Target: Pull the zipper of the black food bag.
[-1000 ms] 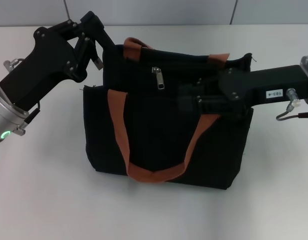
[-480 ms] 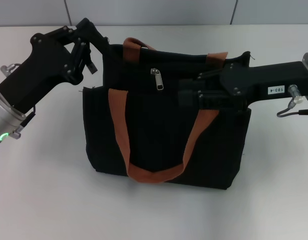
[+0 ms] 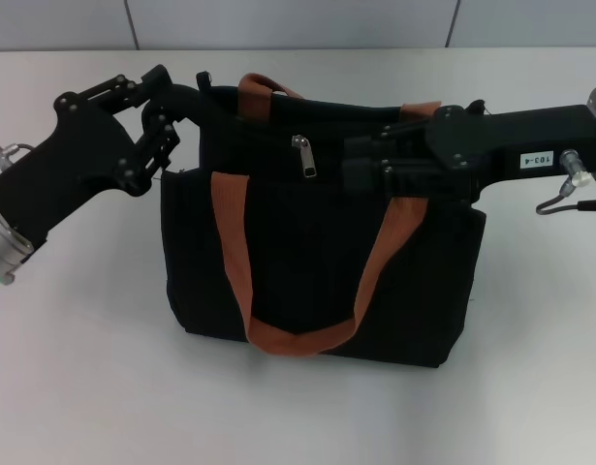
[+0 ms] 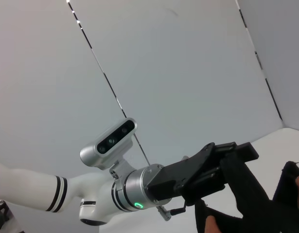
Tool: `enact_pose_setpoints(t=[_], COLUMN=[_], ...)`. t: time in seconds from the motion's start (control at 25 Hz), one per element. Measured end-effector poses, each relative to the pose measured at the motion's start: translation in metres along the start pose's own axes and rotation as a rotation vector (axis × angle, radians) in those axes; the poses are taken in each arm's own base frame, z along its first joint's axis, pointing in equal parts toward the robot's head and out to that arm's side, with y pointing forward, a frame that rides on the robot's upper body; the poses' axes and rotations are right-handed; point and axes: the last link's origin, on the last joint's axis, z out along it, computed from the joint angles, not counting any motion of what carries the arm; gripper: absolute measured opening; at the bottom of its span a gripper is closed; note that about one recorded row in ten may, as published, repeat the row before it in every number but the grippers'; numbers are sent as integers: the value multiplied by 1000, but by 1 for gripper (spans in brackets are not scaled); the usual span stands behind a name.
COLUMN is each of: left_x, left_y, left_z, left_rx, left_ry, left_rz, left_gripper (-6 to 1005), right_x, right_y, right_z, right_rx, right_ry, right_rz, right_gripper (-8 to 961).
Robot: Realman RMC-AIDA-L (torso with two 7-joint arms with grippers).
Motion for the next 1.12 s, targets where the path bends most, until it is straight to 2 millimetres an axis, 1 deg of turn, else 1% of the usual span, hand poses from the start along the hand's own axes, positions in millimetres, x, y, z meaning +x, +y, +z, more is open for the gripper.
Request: enact_pose_setpoints(t=[0.16, 0.2, 0.4, 0.6, 0.88, 1.12], left_x=[1, 1, 4, 10, 10, 11], left_y=[-3, -3, -2, -3, 4, -1], left_z=[-2, -2, -5, -7, -2, -3], left_rx=[-13, -43, -79, -100, -175, -155], left_ry=[-27, -50, -66, -64, -88, -99], left_rz=[32, 56, 74, 110, 146, 161], left_gripper=[293, 295, 306, 376, 380, 383], right_x=[0, 0, 1, 3, 0, 1], right_y=[0, 0, 1, 3, 5, 7], right_z=[0, 1, 0, -1, -4, -6], right_rx=[-3, -4, -7, -16, -32, -45], right_ry=[0, 0, -1, -10, -40, -51], right_rz=[1, 5, 17, 26, 25, 34], right_gripper=[339, 339, 339, 339, 339, 340])
